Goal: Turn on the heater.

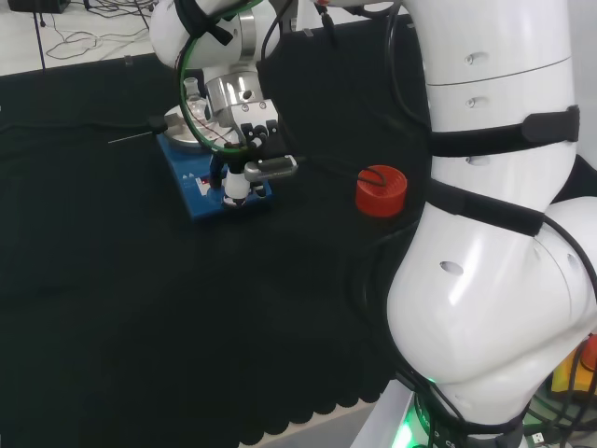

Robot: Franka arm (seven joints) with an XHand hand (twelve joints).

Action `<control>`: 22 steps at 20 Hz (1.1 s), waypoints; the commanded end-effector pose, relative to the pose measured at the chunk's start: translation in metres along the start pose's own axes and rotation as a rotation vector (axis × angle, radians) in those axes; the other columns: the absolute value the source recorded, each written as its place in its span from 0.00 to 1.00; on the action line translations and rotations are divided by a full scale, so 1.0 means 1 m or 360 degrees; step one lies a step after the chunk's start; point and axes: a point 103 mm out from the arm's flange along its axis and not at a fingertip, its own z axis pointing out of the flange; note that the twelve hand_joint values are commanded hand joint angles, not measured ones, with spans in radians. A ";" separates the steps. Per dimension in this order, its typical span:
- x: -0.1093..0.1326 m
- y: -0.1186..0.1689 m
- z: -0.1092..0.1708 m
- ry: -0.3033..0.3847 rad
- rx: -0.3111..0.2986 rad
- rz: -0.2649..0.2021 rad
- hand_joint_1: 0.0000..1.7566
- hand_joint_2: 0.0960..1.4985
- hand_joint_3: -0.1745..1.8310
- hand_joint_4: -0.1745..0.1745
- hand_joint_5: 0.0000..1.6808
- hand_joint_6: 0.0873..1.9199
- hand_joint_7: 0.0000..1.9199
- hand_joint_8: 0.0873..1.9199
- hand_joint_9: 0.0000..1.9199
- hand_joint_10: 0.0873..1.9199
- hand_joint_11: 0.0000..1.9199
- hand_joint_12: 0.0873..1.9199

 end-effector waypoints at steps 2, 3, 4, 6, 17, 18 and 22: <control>-0.004 0.001 0.002 0.0004 0.0007 -0.0003 0.79 0.46 0.56 0.27 0.14 0.23 0.78 0.75 0.81 0.70 0.54 0.58; -0.005 0.002 0.003 0.0004 0.0010 -0.0002 0.79 0.46 0.56 0.27 0.14 0.23 0.78 0.75 0.81 0.70 0.54 0.58; -0.005 0.002 0.004 0.0002 0.0013 -0.0001 0.79 0.46 0.56 0.27 0.14 0.23 0.78 0.75 0.81 0.70 0.54 0.58; -0.005 0.003 0.005 0.0001 0.0018 0.0001 0.79 0.46 0.56 0.27 0.14 0.23 0.78 0.75 0.81 0.70 0.54 0.58; -0.005 0.004 0.007 -0.0011 0.0031 0.0005 0.79 0.46 0.56 0.27 0.14 0.23 0.78 0.75 0.81 0.69 0.53 0.58; -0.004 0.003 0.006 -0.0013 0.0031 0.0009 0.79 0.46 0.56 0.27 0.14 0.23 0.78 0.75 0.81 0.69 0.53 0.58; -0.004 0.000 0.003 -0.0011 0.0018 0.0007 0.79 0.46 0.56 0.27 0.14 0.24 0.78 0.75 0.81 0.69 0.53 0.58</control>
